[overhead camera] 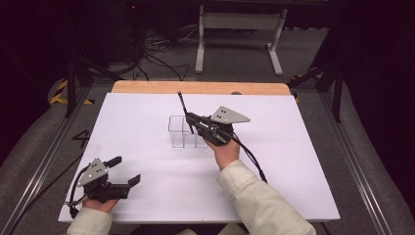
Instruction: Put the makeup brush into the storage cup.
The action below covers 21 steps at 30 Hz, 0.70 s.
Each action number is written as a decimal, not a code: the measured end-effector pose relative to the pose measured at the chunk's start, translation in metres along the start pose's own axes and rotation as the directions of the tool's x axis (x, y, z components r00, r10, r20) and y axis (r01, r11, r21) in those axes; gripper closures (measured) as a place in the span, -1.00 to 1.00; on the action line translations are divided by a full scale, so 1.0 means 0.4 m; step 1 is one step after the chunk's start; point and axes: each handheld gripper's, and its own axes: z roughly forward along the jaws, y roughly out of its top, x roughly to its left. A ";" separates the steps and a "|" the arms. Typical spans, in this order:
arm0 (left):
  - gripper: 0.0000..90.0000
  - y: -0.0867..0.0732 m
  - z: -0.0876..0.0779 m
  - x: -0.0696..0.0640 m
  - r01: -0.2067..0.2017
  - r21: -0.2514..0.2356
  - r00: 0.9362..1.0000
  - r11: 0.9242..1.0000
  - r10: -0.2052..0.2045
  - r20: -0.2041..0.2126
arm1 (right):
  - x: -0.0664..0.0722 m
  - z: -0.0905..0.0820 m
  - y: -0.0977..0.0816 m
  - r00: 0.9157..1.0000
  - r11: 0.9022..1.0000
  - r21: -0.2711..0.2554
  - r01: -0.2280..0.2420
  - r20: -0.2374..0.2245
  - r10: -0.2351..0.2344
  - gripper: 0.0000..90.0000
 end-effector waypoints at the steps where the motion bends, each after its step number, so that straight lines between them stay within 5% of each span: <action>1: -0.92 0.000 0.000 0.000 0.000 0.000 1.000 1.000 0.000 0.000 | -0.003 0.002 -0.001 1.000 1.000 -0.004 0.000 0.004 0.000 0.85; 21: -0.92 0.000 -0.001 0.000 -0.001 0.001 1.000 1.000 0.001 0.000 | -0.032 0.046 -0.017 0.997 1.000 -0.012 0.025 0.076 -0.024 0.85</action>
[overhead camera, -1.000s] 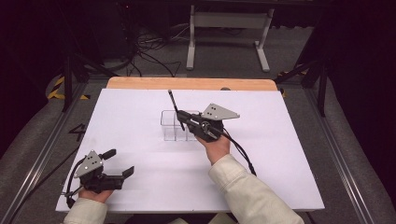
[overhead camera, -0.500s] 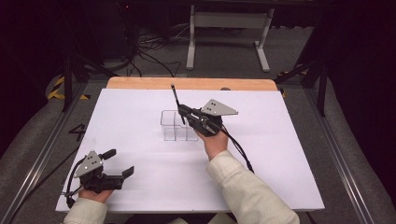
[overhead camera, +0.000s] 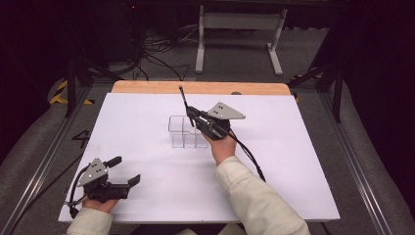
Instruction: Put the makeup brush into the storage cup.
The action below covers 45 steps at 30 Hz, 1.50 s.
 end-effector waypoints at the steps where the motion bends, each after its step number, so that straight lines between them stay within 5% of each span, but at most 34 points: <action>1: -0.92 0.000 0.000 0.000 0.000 0.000 1.000 1.000 0.000 0.000 | 0.000 0.004 -0.003 1.000 1.000 0.001 0.003 0.002 -0.003 0.85; 45: -0.92 0.000 -0.002 -0.001 0.004 -0.001 1.000 1.000 -0.004 -0.006 | -0.007 0.033 -0.083 0.997 0.992 0.107 -0.073 -0.017 0.075 0.83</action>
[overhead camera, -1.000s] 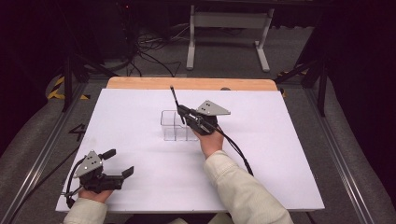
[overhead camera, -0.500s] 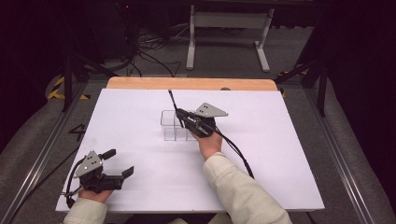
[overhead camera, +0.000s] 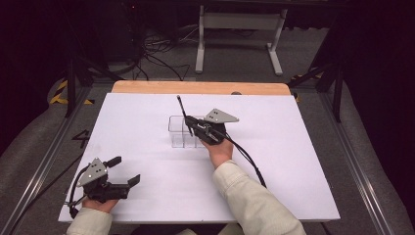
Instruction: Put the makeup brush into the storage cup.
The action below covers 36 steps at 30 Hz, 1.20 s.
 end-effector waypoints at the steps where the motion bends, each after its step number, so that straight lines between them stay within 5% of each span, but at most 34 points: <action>1: -0.92 0.000 0.000 0.001 -0.002 0.000 1.000 1.000 0.002 -0.001 | 0.000 0.000 0.000 1.000 1.000 -0.003 -0.002 0.001 0.002 0.75; 2: -0.92 0.000 0.000 0.001 -0.002 0.000 1.000 1.000 0.002 -0.001 | 0.000 0.000 0.000 1.000 1.000 -0.003 -0.002 0.001 0.002 0.75; 7: -0.92 0.000 0.002 0.001 -0.003 0.000 1.000 1.000 0.003 0.004 | -0.003 -0.014 0.014 1.000 0.999 -0.032 -0.025 -0.002 0.025 -0.02; 15: -0.93 0.001 0.004 0.003 -0.004 0.000 1.000 1.000 0.004 0.006 | 0.001 -0.049 0.042 1.000 1.000 -0.026 0.003 0.001 -0.003 -0.54; 22: -0.95 0.000 0.005 0.004 0.003 -0.008 1.000 1.000 -0.003 0.022 | 0.000 -0.113 0.074 1.000 1.000 0.000 0.000 -0.031 0.000 -0.75; 36: -0.98 0.003 0.004 0.006 0.014 -0.016 0.999 1.000 -0.013 0.044 | -0.024 -0.258 0.100 0.998 0.998 0.000 0.056 0.010 -0.056 -0.89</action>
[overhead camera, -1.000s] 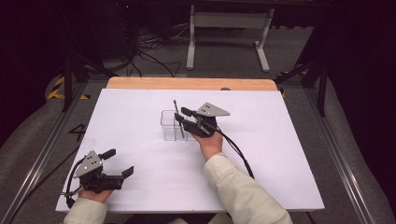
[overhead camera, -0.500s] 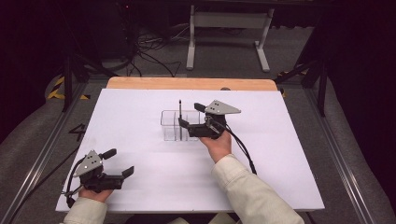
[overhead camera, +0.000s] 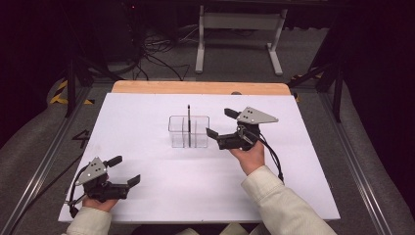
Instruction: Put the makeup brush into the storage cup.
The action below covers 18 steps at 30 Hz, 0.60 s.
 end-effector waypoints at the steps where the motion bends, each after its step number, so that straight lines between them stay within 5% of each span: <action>1: -0.99 0.001 0.000 0.001 -0.003 0.003 1.000 1.000 0.003 0.004 | -0.001 -0.011 0.001 1.000 1.000 -0.003 0.006 0.005 -0.006 -0.90; 18: -1.00 0.003 -0.001 0.000 -0.001 0.002 0.999 1.000 0.001 0.040 | -0.050 -0.153 -0.016 0.999 1.000 0.003 0.027 0.023 -0.027 -0.95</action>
